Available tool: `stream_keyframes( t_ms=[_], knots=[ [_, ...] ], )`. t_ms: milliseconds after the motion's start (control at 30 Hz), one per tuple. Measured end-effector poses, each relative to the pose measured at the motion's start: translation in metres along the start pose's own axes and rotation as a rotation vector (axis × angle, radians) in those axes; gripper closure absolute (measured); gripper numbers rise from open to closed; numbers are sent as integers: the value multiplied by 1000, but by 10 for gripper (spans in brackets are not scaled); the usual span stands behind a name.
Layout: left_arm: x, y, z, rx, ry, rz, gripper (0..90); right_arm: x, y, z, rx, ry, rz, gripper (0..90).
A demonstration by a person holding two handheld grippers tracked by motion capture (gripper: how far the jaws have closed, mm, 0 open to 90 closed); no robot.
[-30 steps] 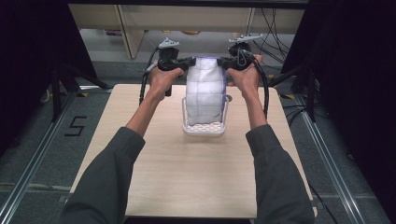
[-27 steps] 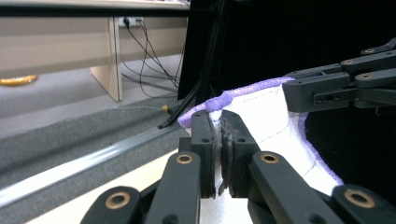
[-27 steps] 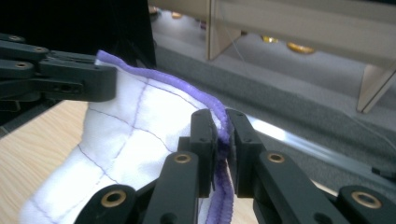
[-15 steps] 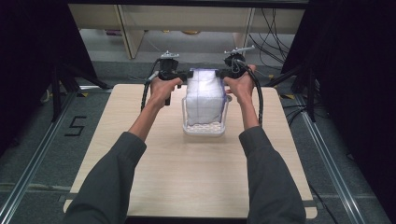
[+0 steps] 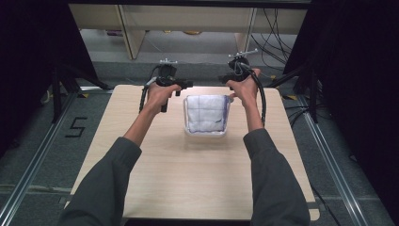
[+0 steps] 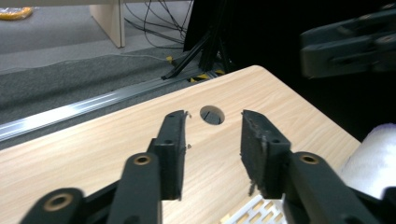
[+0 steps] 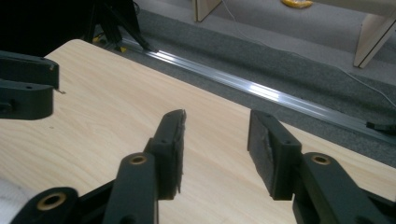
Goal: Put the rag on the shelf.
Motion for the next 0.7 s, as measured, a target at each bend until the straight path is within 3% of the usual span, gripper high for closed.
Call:
stream_keyframes(
  t_ms=[67,100,167,200,233,300,500,600,700],
  knots=[
    [-2,6,-2,5,-2,-8,560,0,7,3,-13,18,3,526],
    [-4,9,-3,4,0,-9,547,0,11,2,-13,2,5,525],
    [-6,16,-5,6,31,-12,493,2,18,3,-9,20,41,525],
    [-7,19,-5,7,33,-18,456,0,23,-1,4,5,38,515],
    [-8,22,-6,5,28,-22,451,0,25,0,5,30,43,509],
    [-13,29,-8,9,22,-38,432,-2,32,-1,3,33,44,506],
    [-32,52,-3,-13,45,-40,371,-13,53,-12,55,49,73,464],
    [-43,62,0,-6,28,-51,347,-21,62,-17,64,50,73,441],
    [-56,79,7,-31,-3,-39,328,-30,72,-28,95,71,84,427]
  ],
)
Point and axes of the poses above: each handheld gripper's, and its own axes: y roughly backward along the jaws, x roughly out of its top, z roughly to its right, the point moved 10 cm from there along -y, roughly forward along the jaws, and after that the axes turned 6 degrees about x, right-handed, at the moved point
